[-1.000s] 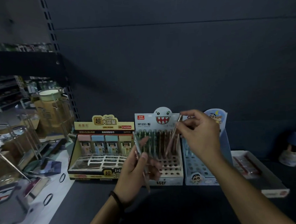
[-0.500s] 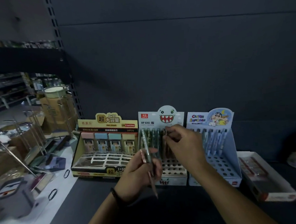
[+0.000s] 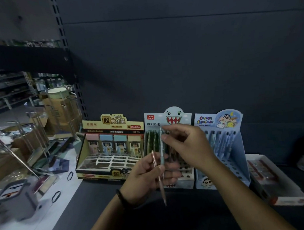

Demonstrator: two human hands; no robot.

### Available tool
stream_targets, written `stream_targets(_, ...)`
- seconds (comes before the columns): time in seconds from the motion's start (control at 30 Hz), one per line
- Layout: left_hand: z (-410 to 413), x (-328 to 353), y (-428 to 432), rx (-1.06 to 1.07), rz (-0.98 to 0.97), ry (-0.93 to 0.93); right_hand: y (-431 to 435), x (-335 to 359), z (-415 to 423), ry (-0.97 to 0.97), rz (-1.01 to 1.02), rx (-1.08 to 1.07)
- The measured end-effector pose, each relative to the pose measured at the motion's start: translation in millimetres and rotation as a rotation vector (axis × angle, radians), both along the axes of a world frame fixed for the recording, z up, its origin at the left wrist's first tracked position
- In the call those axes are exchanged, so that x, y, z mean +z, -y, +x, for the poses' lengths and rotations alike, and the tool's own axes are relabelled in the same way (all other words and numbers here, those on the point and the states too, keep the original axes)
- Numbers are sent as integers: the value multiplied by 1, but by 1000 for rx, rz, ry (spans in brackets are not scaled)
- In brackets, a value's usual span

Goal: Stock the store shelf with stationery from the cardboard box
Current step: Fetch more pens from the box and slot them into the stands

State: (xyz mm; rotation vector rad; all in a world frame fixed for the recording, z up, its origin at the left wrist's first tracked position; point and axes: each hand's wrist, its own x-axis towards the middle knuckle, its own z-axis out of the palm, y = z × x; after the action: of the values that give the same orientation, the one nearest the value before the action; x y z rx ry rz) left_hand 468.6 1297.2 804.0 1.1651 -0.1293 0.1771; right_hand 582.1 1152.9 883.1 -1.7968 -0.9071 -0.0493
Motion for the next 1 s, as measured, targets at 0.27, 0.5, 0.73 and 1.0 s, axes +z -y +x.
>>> stream_targets(0.27, -2, -1, -8, -17, 2, -12, -1, 10, 0, -115, 99, 163)
stream_targets(0.5, -4, -1, -20, 168, 293, 15, 7, 20, 10, -42, 327, -49)
stream_targets(0.73, -4, 2, -29, 52, -141, 48, 3, 15, 13, 108, 144, -153)
stream_targets(1.0, -1, 3, -32, 177, -240, 152, -18, -6, 1, 300, -59, -210)
